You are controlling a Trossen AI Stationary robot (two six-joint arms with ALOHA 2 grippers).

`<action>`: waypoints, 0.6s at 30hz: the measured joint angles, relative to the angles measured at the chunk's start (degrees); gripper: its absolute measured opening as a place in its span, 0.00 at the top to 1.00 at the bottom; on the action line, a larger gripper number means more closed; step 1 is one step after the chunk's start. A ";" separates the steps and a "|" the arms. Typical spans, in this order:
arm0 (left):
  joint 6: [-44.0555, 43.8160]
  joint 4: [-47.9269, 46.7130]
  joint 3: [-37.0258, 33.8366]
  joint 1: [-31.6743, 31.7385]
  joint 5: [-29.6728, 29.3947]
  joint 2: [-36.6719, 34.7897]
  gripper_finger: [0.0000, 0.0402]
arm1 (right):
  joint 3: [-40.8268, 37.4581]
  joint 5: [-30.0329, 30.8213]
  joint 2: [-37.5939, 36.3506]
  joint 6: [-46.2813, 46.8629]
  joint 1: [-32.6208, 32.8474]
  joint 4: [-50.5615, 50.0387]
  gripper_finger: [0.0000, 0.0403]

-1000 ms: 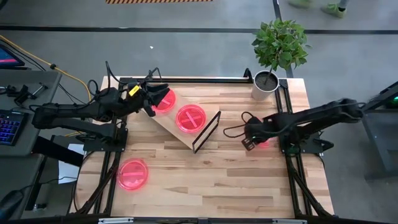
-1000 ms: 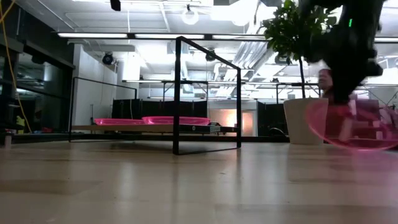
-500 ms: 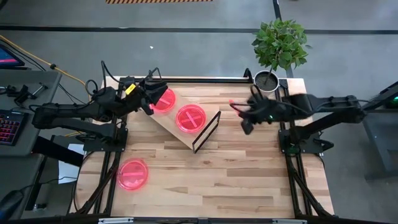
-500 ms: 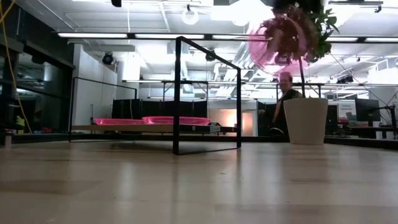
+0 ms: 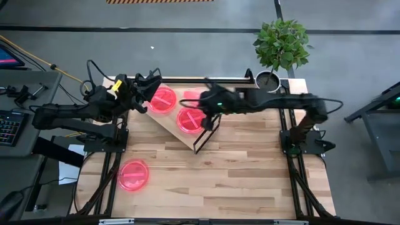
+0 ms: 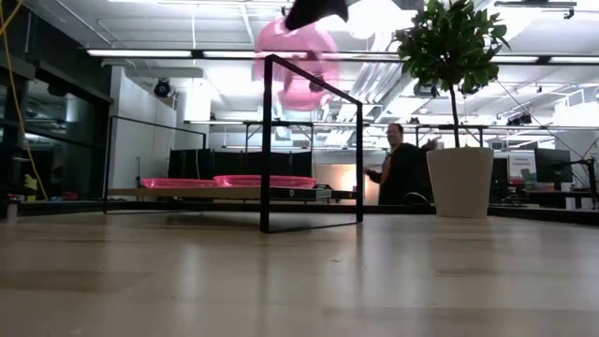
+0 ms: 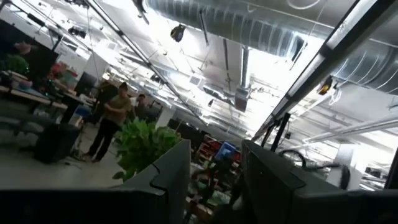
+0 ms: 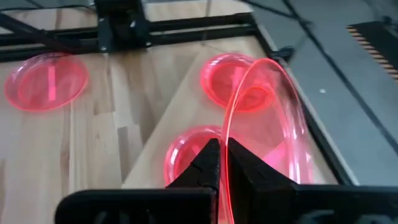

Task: Place and stack plates onto a shelf
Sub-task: Stack the pink plate on top of the right pink plate on the shelf

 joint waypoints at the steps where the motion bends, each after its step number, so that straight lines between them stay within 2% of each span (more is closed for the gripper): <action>1: 0.01 0.01 0.00 0.00 0.00 0.00 0.67 | 0.59 -0.58 1.60 -0.36 -0.06 0.80 1.00; 9: 0.38 -0.08 0.00 0.00 0.04 0.02 0.67 | 0.91 -2.05 10.52 -1.08 -0.16 5.88 1.00; 15: 0.57 0.62 0.00 0.00 -0.28 -0.47 0.67 | 0.90 -2.35 12.83 -0.13 -0.16 6.22 1.00; 18: 1.36 0.23 0.02 0.05 -0.55 -0.43 0.67 | 0.88 -3.59 12.80 -3.12 -0.16 6.31 1.00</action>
